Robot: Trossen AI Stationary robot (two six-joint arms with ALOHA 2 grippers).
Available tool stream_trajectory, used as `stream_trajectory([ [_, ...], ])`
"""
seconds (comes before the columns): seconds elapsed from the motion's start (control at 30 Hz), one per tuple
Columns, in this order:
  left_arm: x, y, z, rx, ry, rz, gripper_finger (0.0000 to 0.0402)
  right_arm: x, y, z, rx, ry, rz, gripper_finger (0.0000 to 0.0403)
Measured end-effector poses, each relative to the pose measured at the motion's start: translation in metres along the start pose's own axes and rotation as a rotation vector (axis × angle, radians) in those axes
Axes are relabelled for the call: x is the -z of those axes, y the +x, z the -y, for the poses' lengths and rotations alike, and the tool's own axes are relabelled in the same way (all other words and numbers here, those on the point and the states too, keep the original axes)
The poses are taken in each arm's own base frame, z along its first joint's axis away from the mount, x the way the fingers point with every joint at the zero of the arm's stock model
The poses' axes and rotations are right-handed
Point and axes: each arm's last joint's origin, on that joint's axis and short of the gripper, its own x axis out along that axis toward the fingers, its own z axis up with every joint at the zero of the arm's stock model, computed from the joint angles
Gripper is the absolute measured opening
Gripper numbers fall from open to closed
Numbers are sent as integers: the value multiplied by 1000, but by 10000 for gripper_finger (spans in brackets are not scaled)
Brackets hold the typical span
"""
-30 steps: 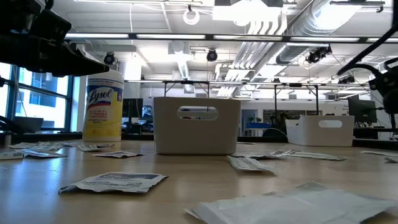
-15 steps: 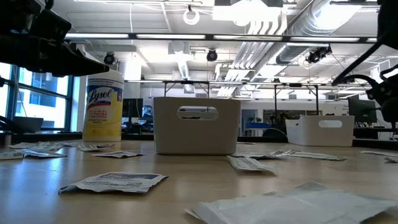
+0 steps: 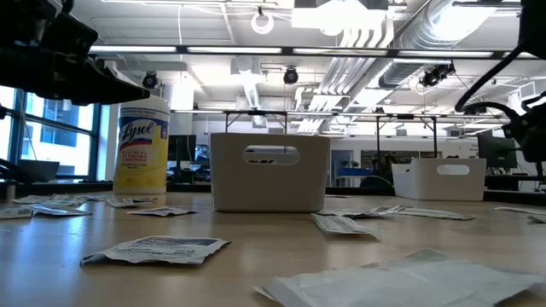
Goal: Pick & Place First Aid Supplies
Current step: Put the orange pad into the white bin
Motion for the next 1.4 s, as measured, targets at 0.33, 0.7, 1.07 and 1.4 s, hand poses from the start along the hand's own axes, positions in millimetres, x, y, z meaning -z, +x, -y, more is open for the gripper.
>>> stream_trajectory([
  [0.33, 0, 0, 0, 1, 0, 0, 154, -4, -10, 9, -51, 9, 14, 63],
  [0.7, 0, 0, 0, 0, 0, 0, 154, -3, -12, 11, -57, -35, -6, 3],
  [1.07, 0, 0, 0, 1, 0, 0, 154, -4, -30, 18, -179, -61, -2, 3],
  [1.4, 0, 0, 0, 1, 0, 0, 154, -7, -47, 25, -311, -78, 55, 1],
])
